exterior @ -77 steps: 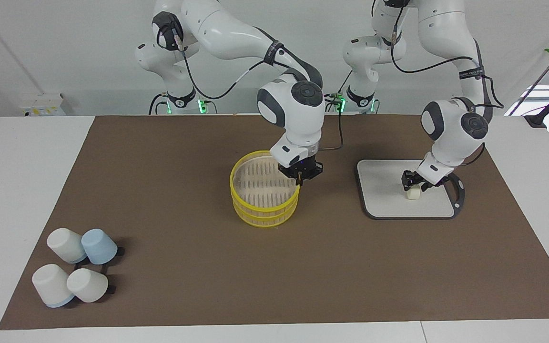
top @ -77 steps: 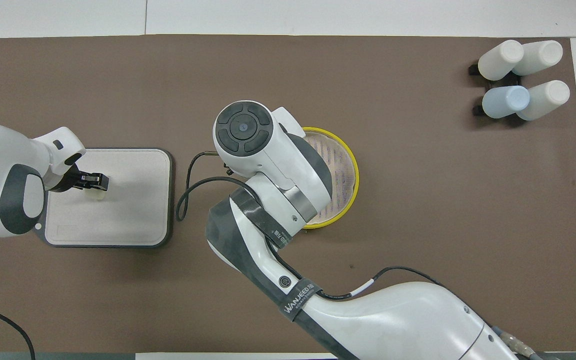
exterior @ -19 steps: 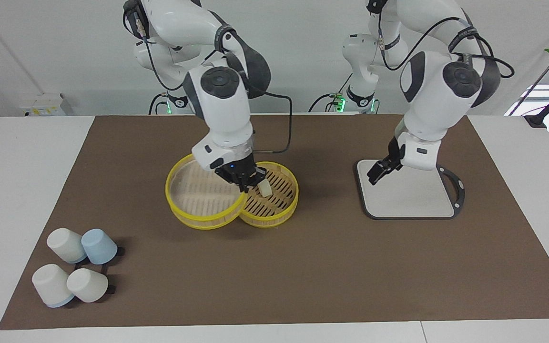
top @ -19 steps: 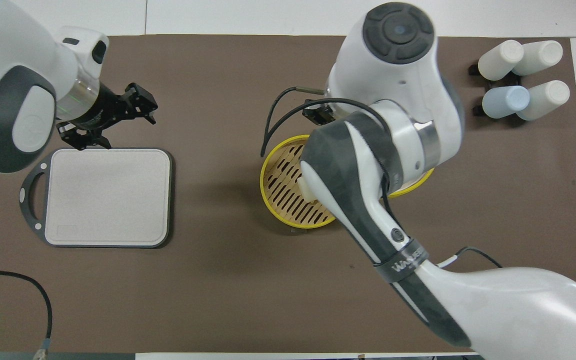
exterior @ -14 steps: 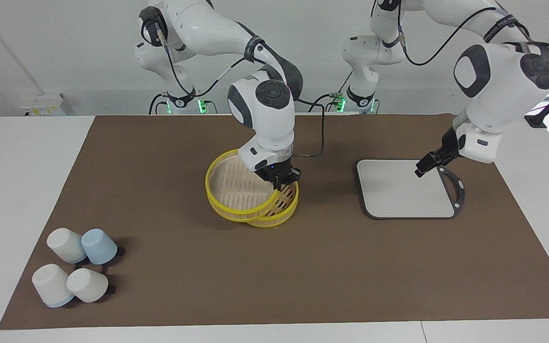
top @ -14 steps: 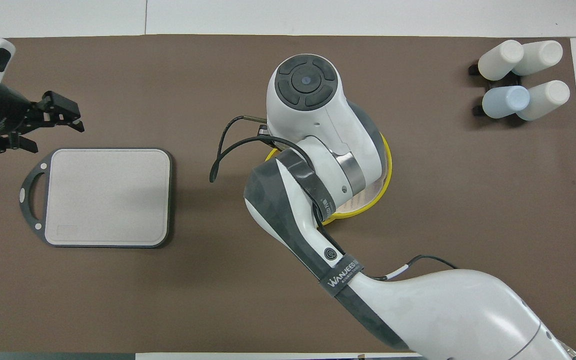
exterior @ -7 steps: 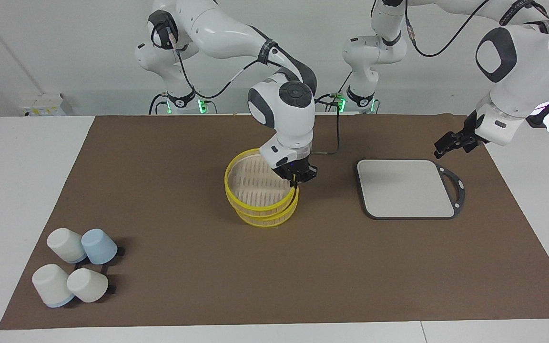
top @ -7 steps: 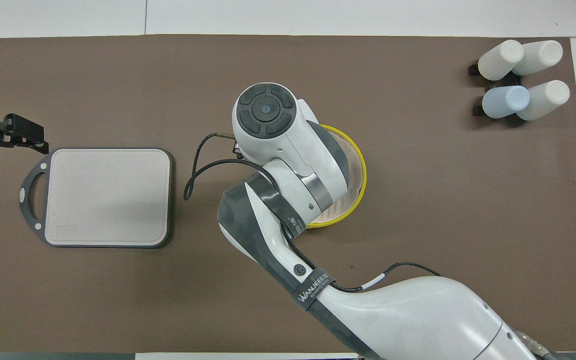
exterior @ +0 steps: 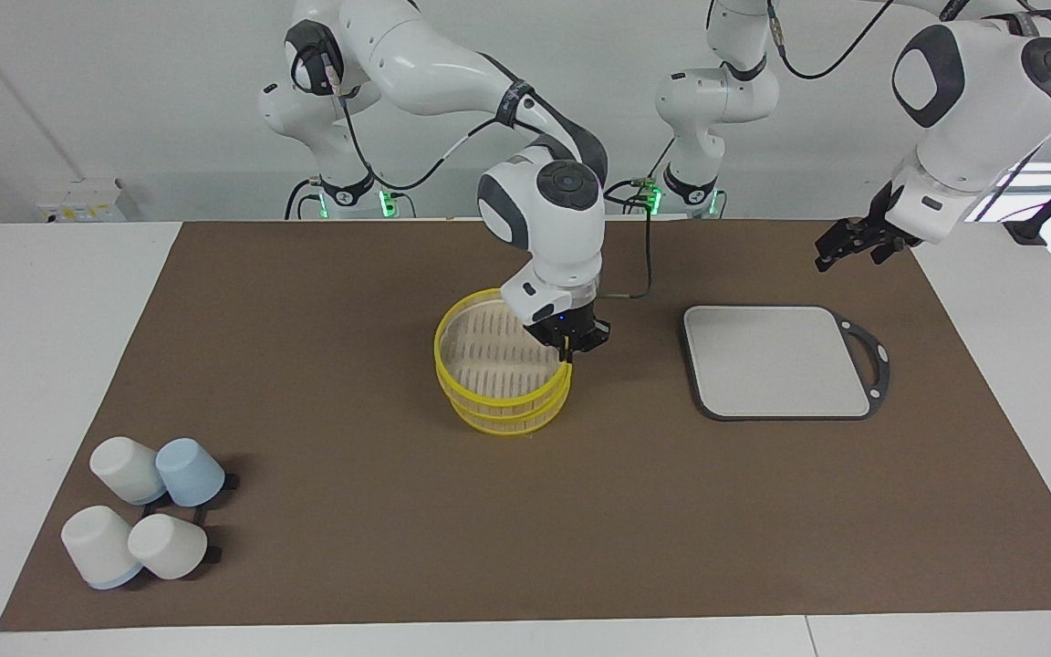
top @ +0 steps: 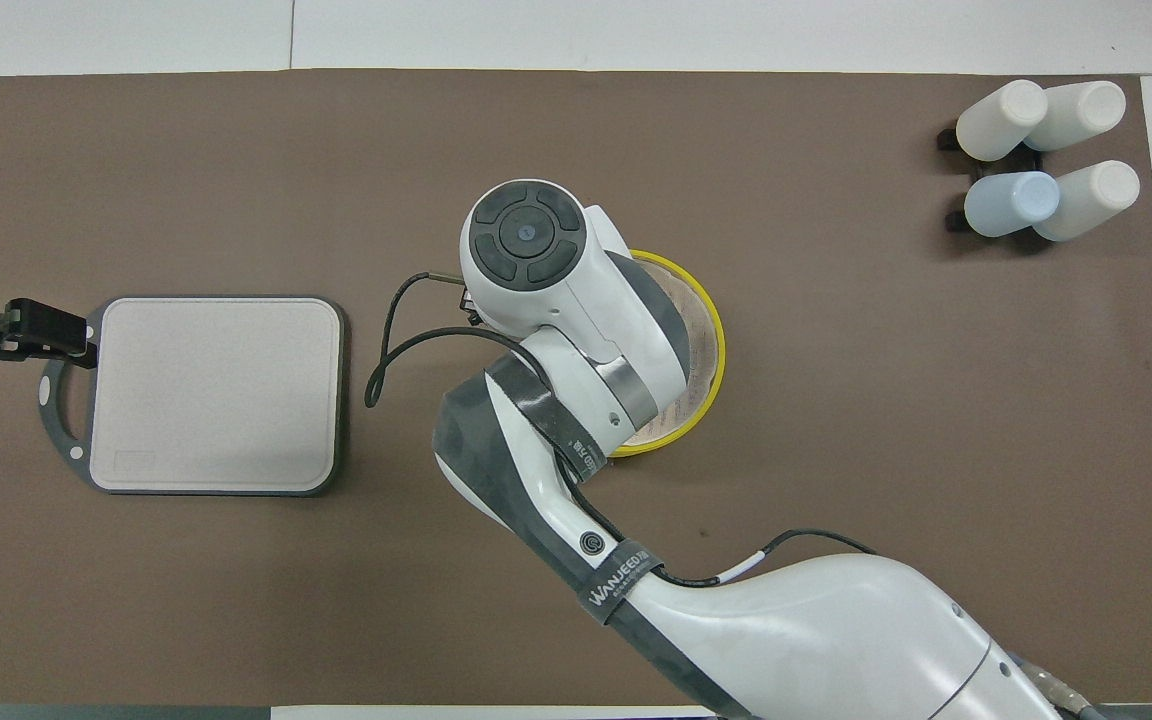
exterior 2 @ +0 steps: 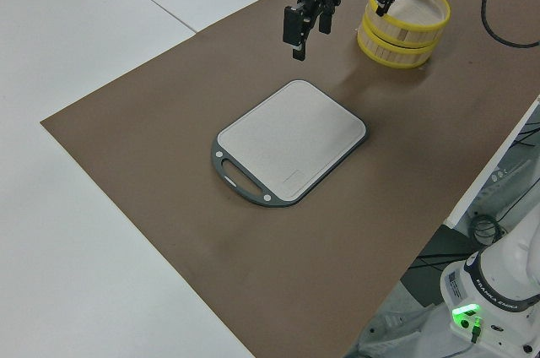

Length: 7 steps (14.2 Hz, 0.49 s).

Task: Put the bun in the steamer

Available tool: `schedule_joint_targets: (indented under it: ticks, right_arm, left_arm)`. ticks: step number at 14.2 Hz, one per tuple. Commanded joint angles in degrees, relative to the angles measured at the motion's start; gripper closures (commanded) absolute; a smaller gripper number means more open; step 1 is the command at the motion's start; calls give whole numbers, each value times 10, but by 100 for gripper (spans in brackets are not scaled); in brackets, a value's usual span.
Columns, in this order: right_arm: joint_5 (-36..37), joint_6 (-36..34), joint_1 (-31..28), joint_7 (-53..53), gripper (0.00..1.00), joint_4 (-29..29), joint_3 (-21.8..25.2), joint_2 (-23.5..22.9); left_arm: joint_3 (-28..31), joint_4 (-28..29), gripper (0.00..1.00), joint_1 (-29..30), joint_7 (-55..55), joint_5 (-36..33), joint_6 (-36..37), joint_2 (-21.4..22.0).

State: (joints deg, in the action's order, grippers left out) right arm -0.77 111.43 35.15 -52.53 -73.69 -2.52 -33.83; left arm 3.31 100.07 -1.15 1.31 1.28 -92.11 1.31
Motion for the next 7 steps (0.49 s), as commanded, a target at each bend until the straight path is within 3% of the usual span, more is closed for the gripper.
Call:
schedule_joint_targets:
  ticks: [1, 7]
  right_arm:
    - [4, 16, 4, -14, 100, -20, 0, 8]
    - [-3, 26, 4, -19, 100, -22, 0, 9]
  left_arm:
    - [-1, 20, 0, 0, -38, -15, -30, 10]
    - [-1, 30, 0, 0, -40, -14, -27, 13]
